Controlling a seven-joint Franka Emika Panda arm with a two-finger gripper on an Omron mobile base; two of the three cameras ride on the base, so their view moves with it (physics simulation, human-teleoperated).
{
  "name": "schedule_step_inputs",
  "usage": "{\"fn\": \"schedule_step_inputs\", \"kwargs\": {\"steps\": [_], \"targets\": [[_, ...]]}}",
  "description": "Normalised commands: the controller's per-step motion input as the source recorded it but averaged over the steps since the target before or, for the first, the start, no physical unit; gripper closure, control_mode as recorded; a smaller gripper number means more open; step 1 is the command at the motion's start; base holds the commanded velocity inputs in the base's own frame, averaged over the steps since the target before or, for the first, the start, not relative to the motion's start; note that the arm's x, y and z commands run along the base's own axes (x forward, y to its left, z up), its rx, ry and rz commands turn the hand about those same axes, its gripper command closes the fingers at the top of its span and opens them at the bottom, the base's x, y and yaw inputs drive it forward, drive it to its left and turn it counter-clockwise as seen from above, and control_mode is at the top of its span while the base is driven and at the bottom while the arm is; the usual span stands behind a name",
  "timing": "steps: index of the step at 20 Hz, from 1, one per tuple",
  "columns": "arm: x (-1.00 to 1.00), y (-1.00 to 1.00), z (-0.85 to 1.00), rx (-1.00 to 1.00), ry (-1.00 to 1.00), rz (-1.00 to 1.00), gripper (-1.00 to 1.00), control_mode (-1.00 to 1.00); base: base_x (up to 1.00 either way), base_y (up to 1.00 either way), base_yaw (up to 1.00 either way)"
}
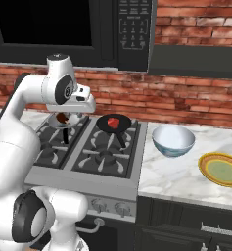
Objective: Place one of the steaks on the plate and the other in the bowl. Then place the bowl in the fridge.
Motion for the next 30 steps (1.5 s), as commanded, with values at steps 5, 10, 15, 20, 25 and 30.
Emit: {"fn": "schedule_step_inputs", "kwargs": {"steps": [5, 10, 15, 20, 25, 30], "targets": [[-0.25, 0.29, -0.02, 0.02, 0.0, 0.0, -1.0, -1.0, 0.0, 0.0, 0.0], [-0.27, 0.35, -0.06, 0.0, 0.0, 0.0, -1.0, -1.0, 0.0, 0.0, 0.0], [-0.01, 0.39, -0.11, -0.05, -0.1, 0.04, -1.0, -1.0, 0.0, 0.0, 0.0], [0.05, 0.38, -0.12, 0.0, 0.0, 0.05, -1.0, -1.0, 0.0, 0.0, 0.0], [0.3, 0.39, -0.14, 0.0, 0.0, 0.01, -1.0, -1.0, 0.0, 0.0, 0.0], [0.46, 0.34, -0.18, 0.0, 0.0, 0.0, -1.0, -1.0, 0.0, 0.0, 0.0]]}}
